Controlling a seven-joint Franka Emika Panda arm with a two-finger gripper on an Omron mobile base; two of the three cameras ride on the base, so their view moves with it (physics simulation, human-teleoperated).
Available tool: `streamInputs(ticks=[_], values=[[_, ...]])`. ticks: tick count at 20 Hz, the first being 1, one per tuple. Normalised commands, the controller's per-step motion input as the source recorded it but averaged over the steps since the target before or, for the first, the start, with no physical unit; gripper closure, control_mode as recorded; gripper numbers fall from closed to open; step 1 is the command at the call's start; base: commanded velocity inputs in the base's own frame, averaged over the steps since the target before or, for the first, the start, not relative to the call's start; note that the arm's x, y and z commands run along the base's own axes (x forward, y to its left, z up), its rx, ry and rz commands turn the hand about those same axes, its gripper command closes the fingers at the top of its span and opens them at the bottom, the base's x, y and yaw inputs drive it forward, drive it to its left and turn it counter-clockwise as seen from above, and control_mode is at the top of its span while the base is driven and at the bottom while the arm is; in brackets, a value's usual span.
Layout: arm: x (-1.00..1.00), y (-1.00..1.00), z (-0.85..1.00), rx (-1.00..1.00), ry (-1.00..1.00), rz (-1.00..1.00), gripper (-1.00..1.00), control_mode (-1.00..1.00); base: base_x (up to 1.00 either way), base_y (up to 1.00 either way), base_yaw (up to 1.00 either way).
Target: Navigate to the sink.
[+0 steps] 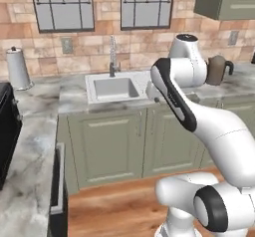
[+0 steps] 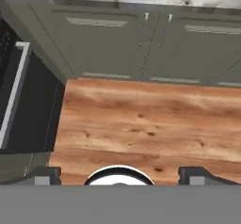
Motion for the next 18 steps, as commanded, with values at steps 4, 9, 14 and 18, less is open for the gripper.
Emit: streamInputs(ticks=[4, 9, 14, 18], values=[[0.00, 0.00, 0.00, 0.00, 0.00, 0.00, -1.00, 1.00, 1.00, 0.03, -0.31], [0.00, 0.00, 0.00, 0.00, 0.00, 0.00, -1.00, 1.00, 1.00, 0.00, -0.06], [0.00, 0.00, 0.00, 0.00, 0.00, 0.00, -1.00, 1.00, 1.00, -0.11, 0.08], [0.00, 0.00, 0.00, 0.00, 0.00, 0.00, -1.00, 1.00, 0.95, -0.22, 0.13]])
